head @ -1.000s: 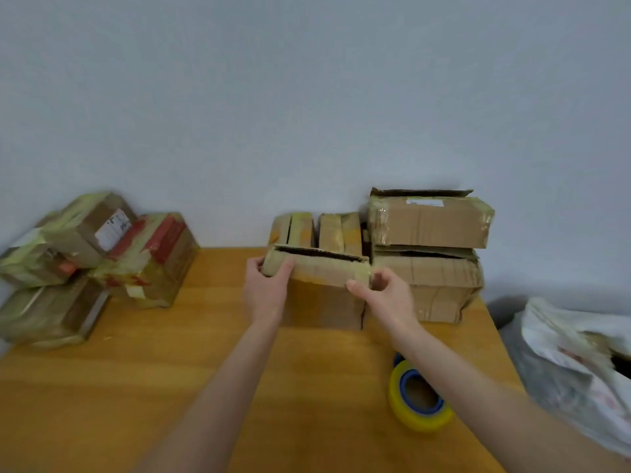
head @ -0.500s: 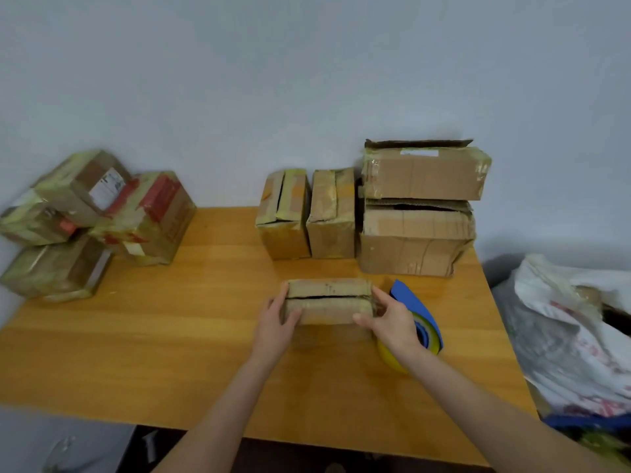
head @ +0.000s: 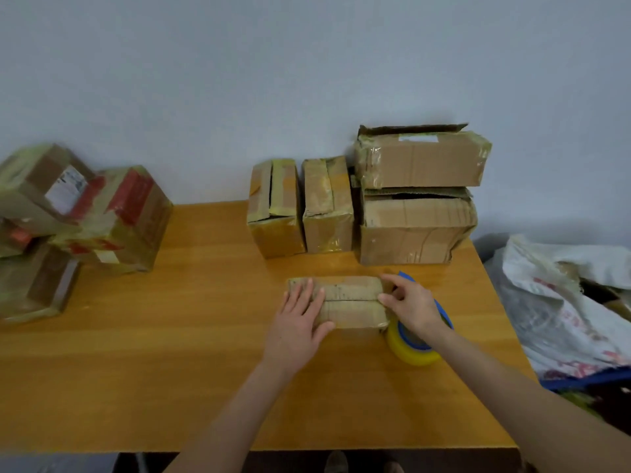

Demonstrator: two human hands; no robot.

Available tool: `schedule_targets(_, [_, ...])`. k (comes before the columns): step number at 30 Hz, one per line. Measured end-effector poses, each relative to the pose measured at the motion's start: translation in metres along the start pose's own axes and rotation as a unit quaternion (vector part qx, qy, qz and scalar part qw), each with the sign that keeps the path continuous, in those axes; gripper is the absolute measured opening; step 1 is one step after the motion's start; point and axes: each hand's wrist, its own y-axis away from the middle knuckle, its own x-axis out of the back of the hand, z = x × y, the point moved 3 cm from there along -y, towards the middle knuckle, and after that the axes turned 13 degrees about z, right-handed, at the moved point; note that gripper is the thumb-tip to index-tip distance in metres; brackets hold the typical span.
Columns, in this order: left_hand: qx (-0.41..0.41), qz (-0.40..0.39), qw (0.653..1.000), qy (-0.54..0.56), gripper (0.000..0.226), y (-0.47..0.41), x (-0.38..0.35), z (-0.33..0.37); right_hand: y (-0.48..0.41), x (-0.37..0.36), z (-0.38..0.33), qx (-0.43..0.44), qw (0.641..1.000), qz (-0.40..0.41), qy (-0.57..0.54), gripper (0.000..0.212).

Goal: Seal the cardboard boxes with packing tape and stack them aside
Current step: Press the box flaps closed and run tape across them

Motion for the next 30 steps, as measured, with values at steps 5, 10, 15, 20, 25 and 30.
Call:
schedule_targets(5, [0.004, -0.028, 1.000, 0.006, 0.072, -0.001, 0.003, 0.000, -0.004, -0.003, 0.005, -0.010, 1.000, 0.013, 0.014, 0.046])
schedule_targets(10, [0.032, -0.038, 0.998, 0.048, 0.092, -0.001, 0.005, -0.004, -0.007, 0.020, 0.010, -0.042, 0.995, 0.037, 0.081, 0.032])
schedule_targets(15, [0.049, -0.046, 0.997, 0.042, 0.097, -0.002, 0.004, -0.005, 0.009, 0.041, 0.020, -0.009, 0.996, 0.055, 0.068, 0.030])
schedule_targets(20, [0.044, -0.040, 0.997, 0.039, 0.091, -0.003, 0.003, -0.006, 0.038, -0.003, -0.003, 0.047, 0.997, -0.043, 0.054, 0.042])
schedule_targets(25, [0.054, -0.048, 0.997, 0.036, 0.095, -0.001, 0.005, -0.004, 0.027, 0.006, 0.012, -0.005, 0.995, -0.081, 0.062, 0.042])
schedule_targets(30, [0.088, -0.077, 0.993, 0.010, 0.105, -0.001, 0.010, -0.004, 0.000, 0.038, 0.062, -0.086, 0.976, -0.026, 0.197, 0.056])
